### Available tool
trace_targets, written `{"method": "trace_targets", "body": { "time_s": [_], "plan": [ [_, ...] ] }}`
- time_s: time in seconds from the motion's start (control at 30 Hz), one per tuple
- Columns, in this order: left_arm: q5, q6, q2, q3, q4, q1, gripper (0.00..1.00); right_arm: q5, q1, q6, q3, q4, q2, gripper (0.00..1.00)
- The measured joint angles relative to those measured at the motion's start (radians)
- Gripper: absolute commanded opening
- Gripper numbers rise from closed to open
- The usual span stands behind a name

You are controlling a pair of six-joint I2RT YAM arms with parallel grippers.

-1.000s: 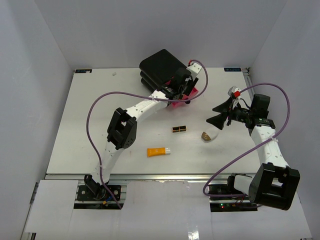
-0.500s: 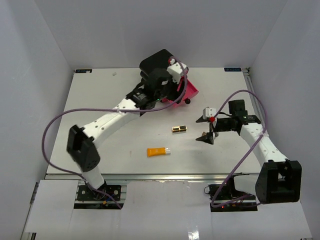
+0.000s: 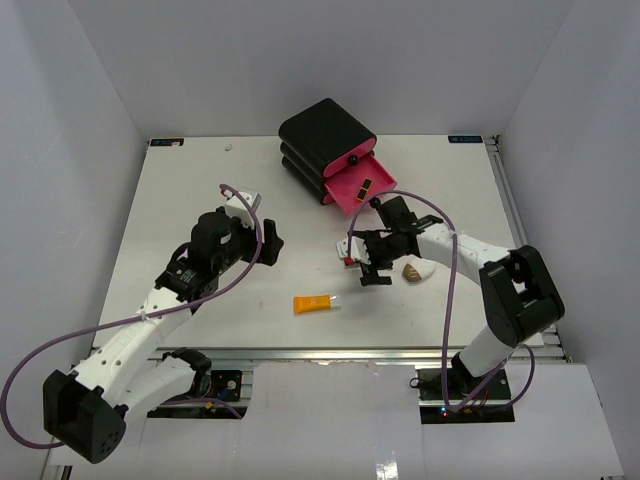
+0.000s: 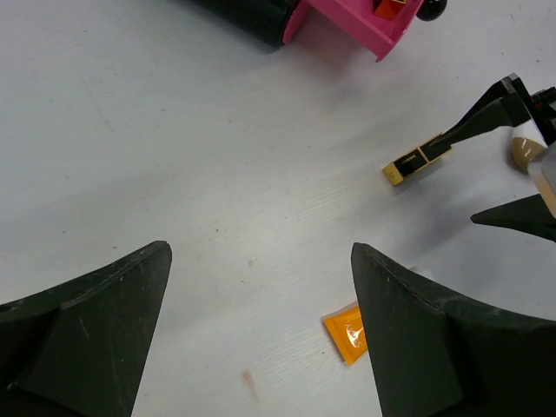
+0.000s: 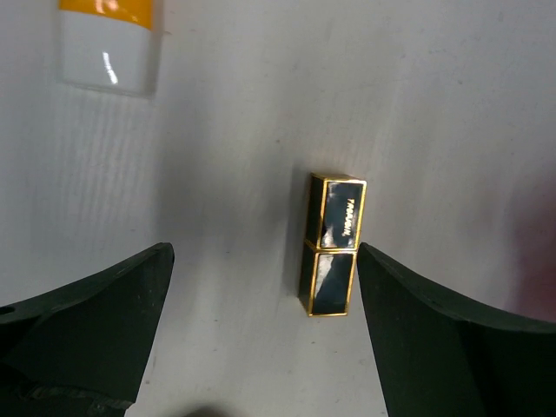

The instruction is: Organize the makeup

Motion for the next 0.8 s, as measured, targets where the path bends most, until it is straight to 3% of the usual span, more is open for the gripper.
{"method": "trace_targets", "body": {
  "time_s": [0.2,0.67,0.8],
  "plan": [
    [-0.056,0.0,-0.072,-0.039,0.021,0.0,0.96,0.105,0.016,0.038,0.108,0.038,0.127,0.82],
    [-0.064,0.0,-0.074,-0.039,0.03,0.0,0.96,0.173,0.017,0.072,0.167,0.052,0.242,0.21],
    [-0.064,0.0,-0.083,-0.041,0.03,0.0,0.95,0.174,0.017,0.07,0.173,0.047,0.24,0.18]
  ]
}}
